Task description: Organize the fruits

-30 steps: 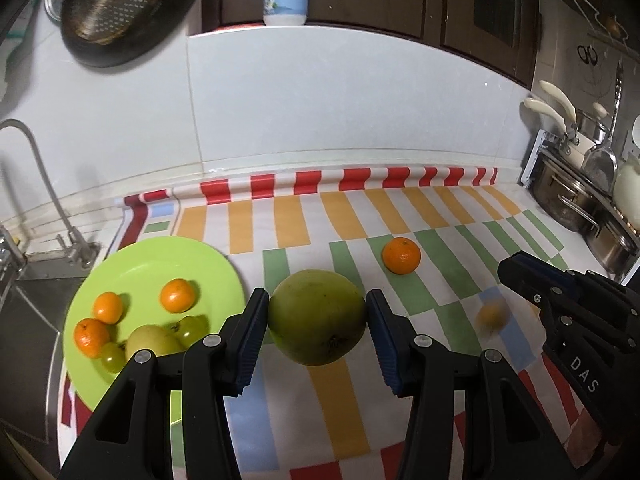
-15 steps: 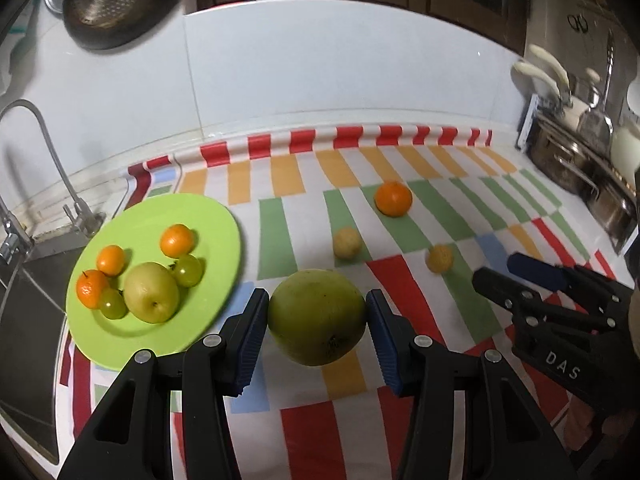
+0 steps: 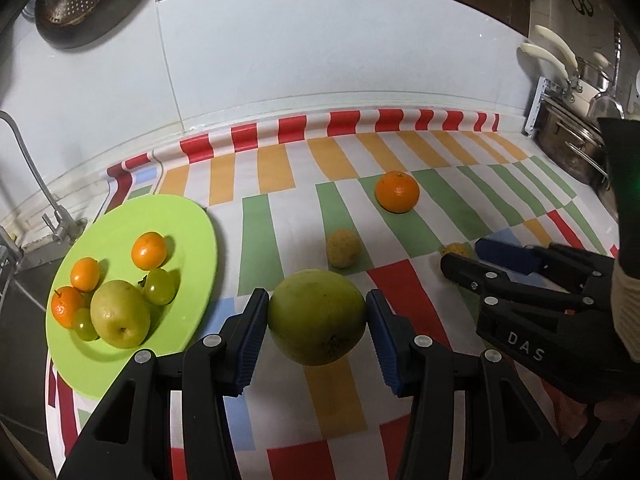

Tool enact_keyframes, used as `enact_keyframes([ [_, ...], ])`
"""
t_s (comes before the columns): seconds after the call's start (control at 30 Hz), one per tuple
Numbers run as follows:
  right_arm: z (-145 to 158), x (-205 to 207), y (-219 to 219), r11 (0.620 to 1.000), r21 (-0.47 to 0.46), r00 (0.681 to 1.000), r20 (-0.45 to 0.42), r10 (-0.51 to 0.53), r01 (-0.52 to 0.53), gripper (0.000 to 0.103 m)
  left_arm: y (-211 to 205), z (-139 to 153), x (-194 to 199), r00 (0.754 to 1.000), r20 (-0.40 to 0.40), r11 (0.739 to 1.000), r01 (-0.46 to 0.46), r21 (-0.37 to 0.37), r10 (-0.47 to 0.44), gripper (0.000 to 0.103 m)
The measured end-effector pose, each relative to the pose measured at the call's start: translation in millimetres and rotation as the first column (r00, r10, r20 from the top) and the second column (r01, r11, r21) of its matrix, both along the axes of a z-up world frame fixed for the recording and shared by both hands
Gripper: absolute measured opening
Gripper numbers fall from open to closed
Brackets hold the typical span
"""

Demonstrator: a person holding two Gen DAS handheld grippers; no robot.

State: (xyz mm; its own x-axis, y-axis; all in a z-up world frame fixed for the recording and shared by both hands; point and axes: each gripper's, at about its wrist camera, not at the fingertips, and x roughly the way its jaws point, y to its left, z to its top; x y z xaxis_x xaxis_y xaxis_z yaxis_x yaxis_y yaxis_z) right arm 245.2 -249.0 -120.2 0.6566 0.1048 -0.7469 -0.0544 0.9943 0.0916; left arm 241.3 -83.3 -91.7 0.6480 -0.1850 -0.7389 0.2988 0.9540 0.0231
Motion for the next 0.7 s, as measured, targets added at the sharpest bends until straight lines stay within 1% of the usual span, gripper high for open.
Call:
enact_keyframes([
  [0.07, -5, 4, 1, 1.000, 0.007, 1.000, -0.021, 0.006, -0.006, 0.033, 0, -2, 3, 1.000, -0.005, 1.000, -0.004, 0.003, 0.004, 0.049],
  [0.13, -8, 6, 2, 1.000, 0.009, 1.000, -0.028, 0.010, -0.009, 0.027, 1, -4, 5, 1.000, -0.010, 1.000, -0.009, 0.003, 0.009, 0.049],
  [0.3, -2, -1, 5, 1.000, 0.019, 1.000, -0.009, 0.023, -0.023, 0.027, 4, -4, 3, 1.000, -0.011, 1.000, -0.016, -0.004, 0.016, 0.049],
  [0.7, 31, -25, 18, 0.999, 0.007, 0.996, 0.072, 0.043, -0.044, 0.027, 16, 18, -21, 0.998, 0.046, 0.999, -0.032, -0.025, 0.033, 0.049],
])
